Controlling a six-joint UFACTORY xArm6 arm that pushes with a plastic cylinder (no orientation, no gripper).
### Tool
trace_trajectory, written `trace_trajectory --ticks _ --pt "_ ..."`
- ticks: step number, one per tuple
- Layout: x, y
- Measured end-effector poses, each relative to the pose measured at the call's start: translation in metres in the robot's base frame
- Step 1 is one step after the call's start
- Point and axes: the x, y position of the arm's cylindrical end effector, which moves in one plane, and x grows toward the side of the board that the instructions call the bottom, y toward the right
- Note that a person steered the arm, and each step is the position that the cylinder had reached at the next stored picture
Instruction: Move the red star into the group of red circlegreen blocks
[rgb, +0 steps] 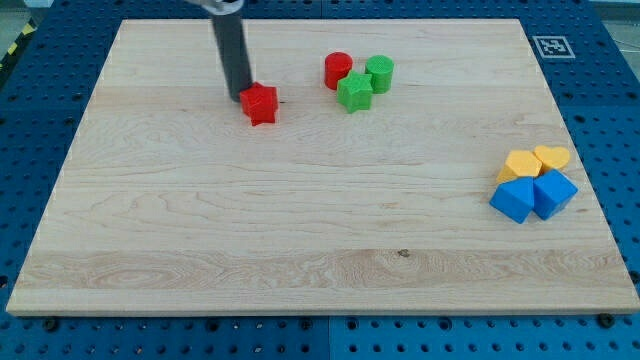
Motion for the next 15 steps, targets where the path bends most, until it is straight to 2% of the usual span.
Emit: trace_trajectory --ticks 1,2,3,4,5,6,7,8,9,10,15 --pt "0.004 -0.018" --pt "0.026 -0.042" --pt "0.052 -0.033" --pt "0.047 0.009" --pt "0.015 0.044" --pt "-0.001 0.057" --pt "0.010 0.034" --pt "0.001 0.001" --pt "-0.040 -0.001" --pt "-0.060 0.005" --pt "-0.016 0.069"
